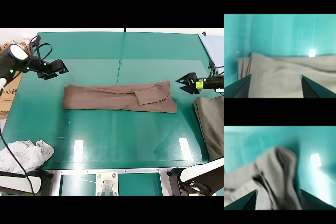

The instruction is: Fold the shirts.

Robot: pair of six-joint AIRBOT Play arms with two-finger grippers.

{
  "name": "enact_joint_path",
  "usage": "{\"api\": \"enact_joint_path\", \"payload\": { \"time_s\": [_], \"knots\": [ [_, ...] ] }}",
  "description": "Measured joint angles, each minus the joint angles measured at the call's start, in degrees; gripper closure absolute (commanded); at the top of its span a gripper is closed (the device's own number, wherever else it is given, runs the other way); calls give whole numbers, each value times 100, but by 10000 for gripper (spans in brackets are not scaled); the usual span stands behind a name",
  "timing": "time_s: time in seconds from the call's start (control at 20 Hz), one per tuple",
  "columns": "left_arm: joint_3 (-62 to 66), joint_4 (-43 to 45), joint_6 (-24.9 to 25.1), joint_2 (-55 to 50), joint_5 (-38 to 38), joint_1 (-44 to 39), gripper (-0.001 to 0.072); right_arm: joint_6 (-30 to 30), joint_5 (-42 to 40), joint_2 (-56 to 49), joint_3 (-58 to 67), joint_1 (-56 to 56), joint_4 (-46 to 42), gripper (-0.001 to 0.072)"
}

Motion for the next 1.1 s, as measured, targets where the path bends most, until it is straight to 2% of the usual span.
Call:
{"api": "enact_joint_path", "payload": {
  "time_s": [0.35,0.4,0.5,0.55,0.6,0.65,0.7,0.75,0.95,1.1],
  "knots": [
    [66,-120,0,33,-424,-4,18,-487,793,-800,46,264,138,104],
    [66,-127,0,33,-455,-7,50,-564,826,-850,63,363,168,104],
    [68,-168,2,33,-470,-11,351,-662,848,-931,166,560,295,105],
    [68,-201,26,33,-483,-13,548,-699,855,-955,258,649,317,174],
    [68,-275,114,33,-492,-13,684,-723,852,-975,354,728,308,526],
    [68,-345,227,33,-492,-15,684,-726,846,-999,452,802,289,656],
    [68,-466,330,33,-490,-17,684,-719,955,-1003,562,855,361,658],
    [68,-564,420,33,-468,-42,684,-715,1071,-990,658,916,479,692],
    [72,-796,713,-81,-168,-490,684,-518,1438,-909,846,1043,533,693],
    [70,-868,833,-470,177,-1250,684,-350,1637,-577,892,1082,560,692]
  ]
}}
